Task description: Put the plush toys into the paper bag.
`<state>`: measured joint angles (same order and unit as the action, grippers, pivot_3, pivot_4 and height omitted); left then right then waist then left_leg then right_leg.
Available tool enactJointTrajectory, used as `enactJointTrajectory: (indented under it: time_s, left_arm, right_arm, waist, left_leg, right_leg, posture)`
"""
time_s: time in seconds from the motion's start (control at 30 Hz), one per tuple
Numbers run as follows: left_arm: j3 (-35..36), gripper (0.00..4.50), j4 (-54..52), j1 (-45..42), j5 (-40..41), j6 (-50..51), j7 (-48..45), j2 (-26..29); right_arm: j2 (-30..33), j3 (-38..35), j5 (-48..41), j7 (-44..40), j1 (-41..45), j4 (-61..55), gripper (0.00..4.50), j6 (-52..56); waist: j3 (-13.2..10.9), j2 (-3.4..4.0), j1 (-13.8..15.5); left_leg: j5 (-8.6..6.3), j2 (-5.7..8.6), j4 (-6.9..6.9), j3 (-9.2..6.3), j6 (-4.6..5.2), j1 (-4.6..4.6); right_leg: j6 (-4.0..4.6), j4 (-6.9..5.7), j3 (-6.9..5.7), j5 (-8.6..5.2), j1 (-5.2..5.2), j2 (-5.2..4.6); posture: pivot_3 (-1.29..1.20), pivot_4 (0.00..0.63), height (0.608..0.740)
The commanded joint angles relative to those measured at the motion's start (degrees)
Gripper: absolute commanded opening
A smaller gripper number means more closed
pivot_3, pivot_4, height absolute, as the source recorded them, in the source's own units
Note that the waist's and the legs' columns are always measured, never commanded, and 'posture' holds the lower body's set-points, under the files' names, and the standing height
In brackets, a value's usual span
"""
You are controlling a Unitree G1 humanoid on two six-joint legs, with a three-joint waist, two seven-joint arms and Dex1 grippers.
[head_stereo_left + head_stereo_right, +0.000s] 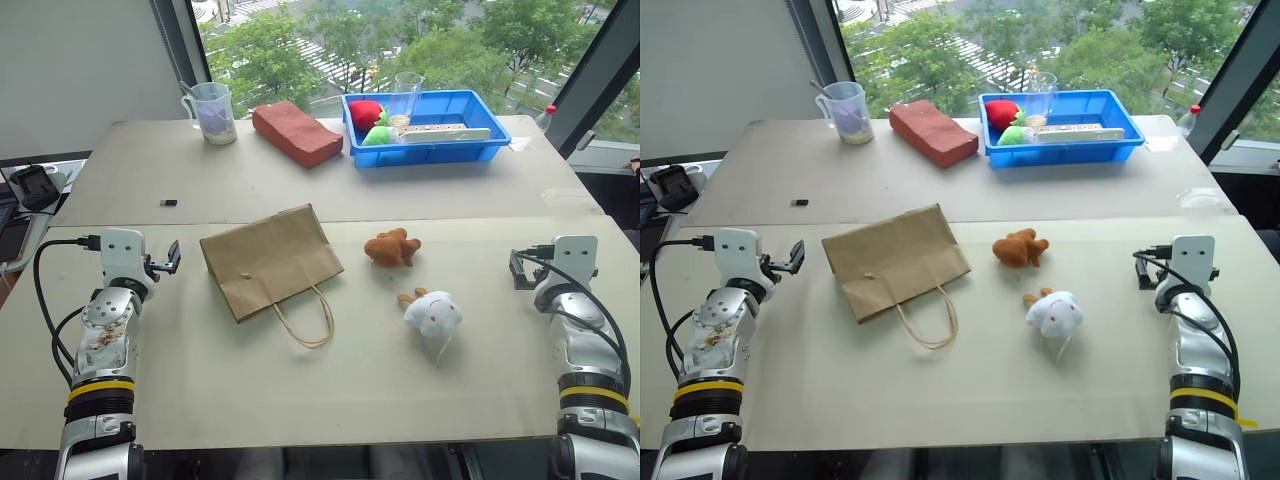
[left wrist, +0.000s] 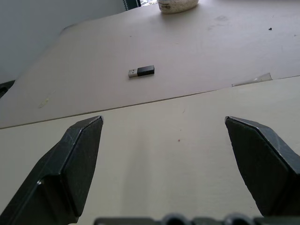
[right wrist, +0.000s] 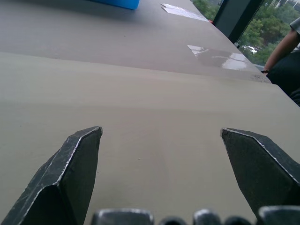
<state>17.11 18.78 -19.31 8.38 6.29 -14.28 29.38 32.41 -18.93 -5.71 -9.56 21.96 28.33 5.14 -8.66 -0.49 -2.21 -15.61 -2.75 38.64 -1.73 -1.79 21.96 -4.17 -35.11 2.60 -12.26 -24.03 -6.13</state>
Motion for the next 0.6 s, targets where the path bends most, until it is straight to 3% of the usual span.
enactJointTrajectory:
  time_s: [0.03, 0.2, 0.3, 0.43, 0.6]
  left_arm:
    - [1.89, 4.45, -2.68, 0.42, 1.76, 0.12, -1.96, 1.59]
    - [4.90, 4.45, -8.58, 1.35, 10.41, 4.05, -12.78, 5.82]
    - [3.97, 4.45, -13.23, 1.10, 14.34, 7.22, -20.90, 10.19]
    - [-1.14, 4.45, -22.55, -1.17, 19.83, 11.71, -34.47, 16.46]
    - [-13.50, 4.45, -27.97, -2.49, 15.14, 5.58, -49.08, 20.91]
  right_arm:
    - [1.51, -0.80, -0.09, -0.30, 0.54, -1.56, 4.50, -1.78]
    - [3.59, 0.15, -1.06, -5.37, 0.75, -5.80, 4.50, -0.42]
    - [5.94, 1.60, -3.70, -13.78, 0.70, -11.11, 4.50, 1.69]
    - [9.40, 3.60, -11.83, -26.58, -0.08, -23.17, 4.50, 9.53]
    - [12.53, 7.28, -20.81, -36.58, -2.06, -38.25, 4.50, 20.56]
  waist:
    - [0.00, 0.00, -0.01]
    - [-0.01, 0.02, -0.30]
    - [-0.01, 0.02, -0.26]
    - [-0.03, 0.03, -0.08]
    - [-0.03, 0.05, 0.22]
  left_leg:
    - [0.00, 0.00, 0.00, 0.00, 0.00, 0.00]
    - [0.00, 0.00, -0.04, 0.00, 0.00, 0.05]
    - [0.00, 0.00, -0.04, -0.01, 0.00, 0.05]
    - [-0.01, -0.01, -0.03, -0.03, 0.02, 0.06]
    - [-0.07, 0.00, -0.04, -0.03, 0.12, 0.01]
  right_leg:
    - [0.00, 0.00, 0.00, 0.00, 0.00, 0.00]
    - [0.00, -0.06, 0.00, 0.00, -0.06, 0.00]
    - [0.00, -0.06, 0.00, 0.00, -0.05, 0.00]
    - [-0.01, -0.06, 0.00, -0.01, -0.01, 0.00]
    - [-0.02, -0.05, 0.00, -0.01, 0.03, 0.01]
  posture:
    - [0.00, 0.150, 0.740]
    - [0.00, 0.150, 0.740]
    - [0.00, 0.150, 0.740]
    - [0.00, 0.150, 0.740]
    - [0.00, 0.150, 0.740]
